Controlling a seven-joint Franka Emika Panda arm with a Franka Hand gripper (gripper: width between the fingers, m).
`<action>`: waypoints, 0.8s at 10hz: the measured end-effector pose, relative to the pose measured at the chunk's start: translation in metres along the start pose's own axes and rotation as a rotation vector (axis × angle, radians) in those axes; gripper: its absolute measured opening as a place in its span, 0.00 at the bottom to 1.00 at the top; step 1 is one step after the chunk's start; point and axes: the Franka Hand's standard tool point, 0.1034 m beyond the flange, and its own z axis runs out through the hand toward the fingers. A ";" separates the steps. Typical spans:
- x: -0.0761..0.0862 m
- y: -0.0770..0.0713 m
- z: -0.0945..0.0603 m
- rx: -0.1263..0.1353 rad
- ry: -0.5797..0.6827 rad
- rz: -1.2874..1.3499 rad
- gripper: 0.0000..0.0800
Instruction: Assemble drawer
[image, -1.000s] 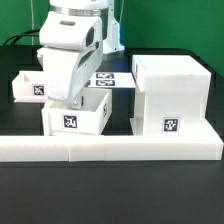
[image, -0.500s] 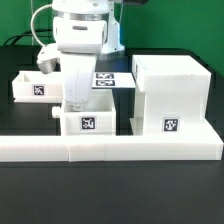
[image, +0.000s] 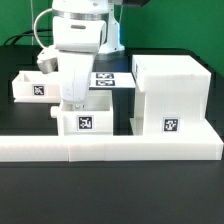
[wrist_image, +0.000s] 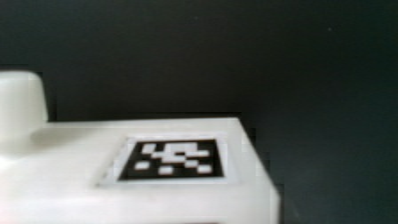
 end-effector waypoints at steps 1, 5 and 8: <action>0.002 0.000 0.001 -0.017 0.001 0.015 0.05; 0.017 0.003 0.002 -0.013 0.010 0.048 0.05; 0.038 0.002 0.006 -0.013 0.018 0.072 0.05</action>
Offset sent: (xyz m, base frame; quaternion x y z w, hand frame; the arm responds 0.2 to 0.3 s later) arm 0.0000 0.0000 0.0000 0.0000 0.0000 0.0000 1.0000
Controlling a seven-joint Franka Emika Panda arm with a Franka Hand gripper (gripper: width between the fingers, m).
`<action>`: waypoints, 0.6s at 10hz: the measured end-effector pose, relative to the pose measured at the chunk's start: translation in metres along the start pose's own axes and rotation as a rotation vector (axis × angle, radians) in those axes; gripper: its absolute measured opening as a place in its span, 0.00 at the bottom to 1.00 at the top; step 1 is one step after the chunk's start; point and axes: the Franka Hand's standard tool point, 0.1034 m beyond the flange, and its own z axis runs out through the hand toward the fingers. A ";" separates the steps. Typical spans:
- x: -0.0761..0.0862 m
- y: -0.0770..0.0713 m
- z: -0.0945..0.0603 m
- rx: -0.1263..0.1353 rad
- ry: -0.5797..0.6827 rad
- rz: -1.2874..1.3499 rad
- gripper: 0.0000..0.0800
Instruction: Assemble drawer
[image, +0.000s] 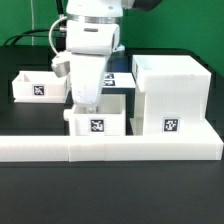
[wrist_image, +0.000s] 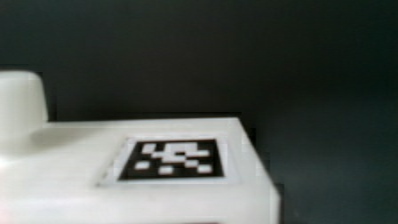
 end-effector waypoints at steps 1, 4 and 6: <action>0.003 0.000 0.000 0.000 0.002 -0.002 0.05; 0.001 -0.001 0.001 0.002 0.001 0.007 0.05; 0.012 -0.003 0.000 0.035 -0.024 -0.053 0.05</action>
Offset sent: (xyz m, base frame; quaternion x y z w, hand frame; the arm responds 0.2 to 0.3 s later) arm 0.0000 0.0000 0.0000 0.0000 0.0000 0.0000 1.0000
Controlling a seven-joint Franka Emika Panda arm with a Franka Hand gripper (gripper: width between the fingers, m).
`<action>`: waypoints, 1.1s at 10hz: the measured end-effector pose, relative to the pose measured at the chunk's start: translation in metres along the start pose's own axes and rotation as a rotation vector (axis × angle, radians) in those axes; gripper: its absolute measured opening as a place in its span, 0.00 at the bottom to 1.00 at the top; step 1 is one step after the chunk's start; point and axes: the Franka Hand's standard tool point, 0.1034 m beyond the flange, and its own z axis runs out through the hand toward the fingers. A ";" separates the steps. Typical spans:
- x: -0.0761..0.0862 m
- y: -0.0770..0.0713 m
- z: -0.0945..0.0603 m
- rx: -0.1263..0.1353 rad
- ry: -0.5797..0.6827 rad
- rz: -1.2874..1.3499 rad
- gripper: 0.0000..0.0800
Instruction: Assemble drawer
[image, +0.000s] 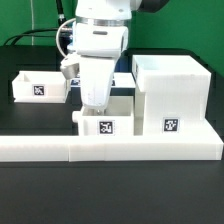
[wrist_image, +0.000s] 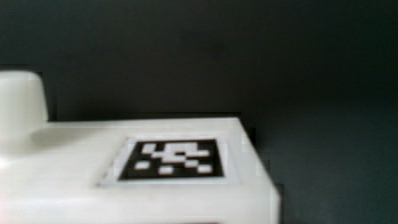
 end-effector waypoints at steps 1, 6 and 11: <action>-0.001 0.003 -0.002 0.013 -0.004 -0.001 0.05; -0.001 0.001 -0.001 0.012 -0.004 0.001 0.05; 0.005 0.000 0.000 0.015 -0.009 -0.014 0.05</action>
Offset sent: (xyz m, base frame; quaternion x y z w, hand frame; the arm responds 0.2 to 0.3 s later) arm 0.0000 0.0000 0.0000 0.0000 0.0000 0.0000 1.0000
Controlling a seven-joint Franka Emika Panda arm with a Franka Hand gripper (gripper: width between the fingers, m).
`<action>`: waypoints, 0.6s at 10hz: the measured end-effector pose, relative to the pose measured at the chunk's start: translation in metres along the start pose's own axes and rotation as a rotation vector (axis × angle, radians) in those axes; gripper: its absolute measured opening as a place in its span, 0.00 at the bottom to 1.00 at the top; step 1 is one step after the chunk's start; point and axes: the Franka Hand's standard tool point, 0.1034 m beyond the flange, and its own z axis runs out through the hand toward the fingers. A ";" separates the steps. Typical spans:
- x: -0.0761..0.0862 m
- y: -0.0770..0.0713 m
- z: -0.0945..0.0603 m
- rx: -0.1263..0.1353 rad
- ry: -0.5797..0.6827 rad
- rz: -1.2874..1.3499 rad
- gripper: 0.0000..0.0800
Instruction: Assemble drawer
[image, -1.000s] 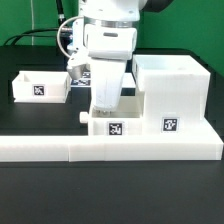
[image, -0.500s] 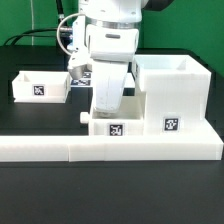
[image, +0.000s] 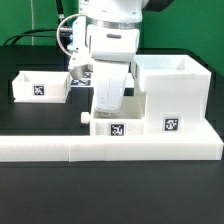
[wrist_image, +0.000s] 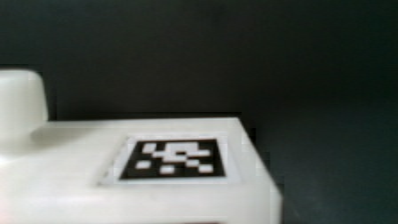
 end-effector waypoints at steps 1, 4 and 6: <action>0.001 0.001 0.000 -0.001 0.000 -0.009 0.05; 0.000 0.001 0.000 -0.002 0.000 -0.006 0.05; 0.000 0.001 0.000 -0.002 0.000 -0.005 0.05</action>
Offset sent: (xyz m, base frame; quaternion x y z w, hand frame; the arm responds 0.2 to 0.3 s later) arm 0.0000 0.0000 0.0000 0.0000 0.0000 0.0000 1.0000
